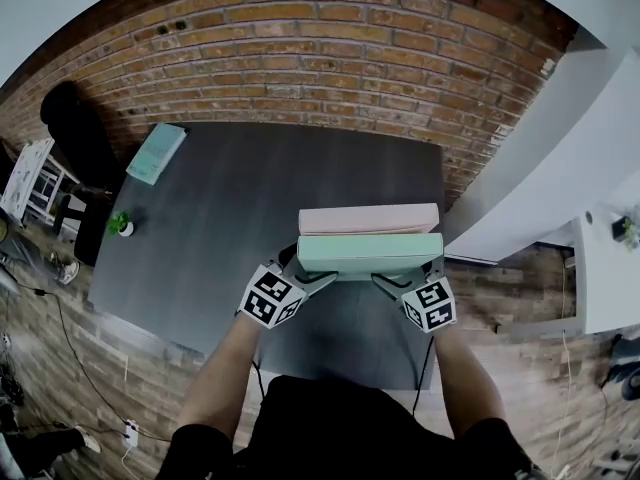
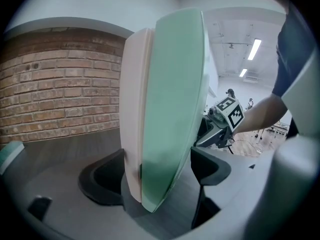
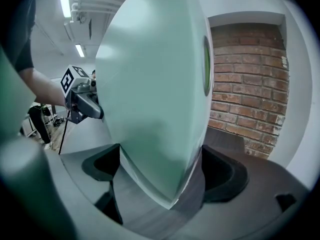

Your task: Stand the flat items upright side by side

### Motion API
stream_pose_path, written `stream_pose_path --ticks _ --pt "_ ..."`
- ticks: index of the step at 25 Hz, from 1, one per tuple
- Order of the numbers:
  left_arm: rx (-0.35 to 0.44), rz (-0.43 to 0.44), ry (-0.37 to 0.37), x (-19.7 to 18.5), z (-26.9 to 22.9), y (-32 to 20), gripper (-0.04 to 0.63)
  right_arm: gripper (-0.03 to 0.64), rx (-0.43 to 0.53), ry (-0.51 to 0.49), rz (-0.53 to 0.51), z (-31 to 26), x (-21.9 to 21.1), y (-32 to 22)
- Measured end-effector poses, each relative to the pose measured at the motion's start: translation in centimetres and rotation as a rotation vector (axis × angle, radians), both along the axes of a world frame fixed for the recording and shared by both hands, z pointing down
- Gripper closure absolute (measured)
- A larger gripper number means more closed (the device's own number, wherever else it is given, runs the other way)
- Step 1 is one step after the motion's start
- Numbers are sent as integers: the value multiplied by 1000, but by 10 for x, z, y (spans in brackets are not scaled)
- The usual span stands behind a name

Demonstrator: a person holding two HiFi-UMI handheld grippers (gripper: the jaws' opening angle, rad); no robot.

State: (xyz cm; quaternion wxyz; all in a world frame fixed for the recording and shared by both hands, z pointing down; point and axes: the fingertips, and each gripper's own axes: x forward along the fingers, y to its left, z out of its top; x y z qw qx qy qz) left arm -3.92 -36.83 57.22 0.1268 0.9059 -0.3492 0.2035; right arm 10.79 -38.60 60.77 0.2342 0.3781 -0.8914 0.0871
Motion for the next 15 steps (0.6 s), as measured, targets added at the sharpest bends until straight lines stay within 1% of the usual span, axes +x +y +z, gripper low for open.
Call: stream_pose_path --ticks 6,9,15 --pt "-16 -7 -12 -1 2 3 163 104 -2 -18 -16 -6 5 2" --pt "-17 -12 -28 -4 5 4 175 129 2 -17 -27 -7 4 2" --pt "-22 -19 -32 -5 6 2 195 140 -1 -29 -19 -9 5 -1"
